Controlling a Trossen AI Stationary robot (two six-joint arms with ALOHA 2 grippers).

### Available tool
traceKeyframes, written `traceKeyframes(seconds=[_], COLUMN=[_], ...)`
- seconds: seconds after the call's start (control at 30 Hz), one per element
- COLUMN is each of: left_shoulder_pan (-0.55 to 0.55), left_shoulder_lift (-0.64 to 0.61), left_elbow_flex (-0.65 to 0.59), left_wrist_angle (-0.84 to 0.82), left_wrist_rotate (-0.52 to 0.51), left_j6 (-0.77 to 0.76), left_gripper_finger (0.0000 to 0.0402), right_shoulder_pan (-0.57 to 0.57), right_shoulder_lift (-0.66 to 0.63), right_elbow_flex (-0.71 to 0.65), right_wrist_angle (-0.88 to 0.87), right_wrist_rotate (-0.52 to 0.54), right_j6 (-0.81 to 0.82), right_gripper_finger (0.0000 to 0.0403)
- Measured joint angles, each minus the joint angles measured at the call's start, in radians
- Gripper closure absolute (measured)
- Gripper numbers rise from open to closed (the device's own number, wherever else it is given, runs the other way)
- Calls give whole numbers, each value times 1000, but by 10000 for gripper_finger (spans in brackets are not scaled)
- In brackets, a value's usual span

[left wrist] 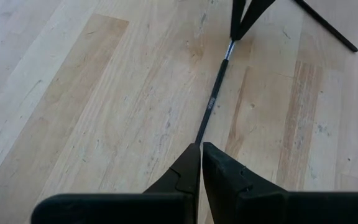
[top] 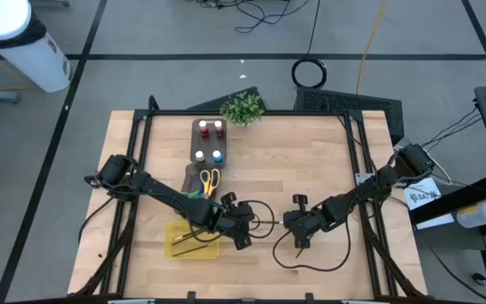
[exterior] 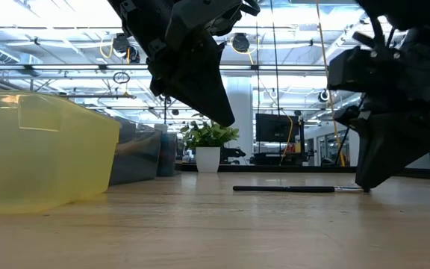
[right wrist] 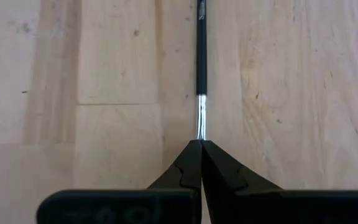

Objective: Pick & Place Paint Supplies
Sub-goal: Put the black paint brush into the yellow bin

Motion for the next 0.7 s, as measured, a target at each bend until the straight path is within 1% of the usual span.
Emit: traceKeyframes(seconds=[0.17,0.43,0.5,0.57,0.63,0.7], left_shoulder_pan=[0,0,0,0,-2,-6], left_shoulder_lift=[0,0,0,11,28,51], left_elbow_flex=[0,0,0,0,0,0], left_wrist_angle=[0,0,0,10,12,47], left_wrist_rotate=[0,1,24,70,92,96], left_j6=[0,0,0,10,28,33], left_gripper_finger=[371,371,371,369,360,338], right_shoulder_pan=[-20,-21,-21,-21,-21,-21], right_shoulder_lift=[-4,-4,-4,-3,-3,-2], right_elbow_flex=[-64,-98,-99,-100,-100,-100], right_wrist_angle=[92,99,106,116,122,122], right_wrist_rotate=[-38,-44,-46,-46,-47,-48], right_j6=[1,45,45,44,40,37], right_gripper_finger=[403,403,403,403,403,403])
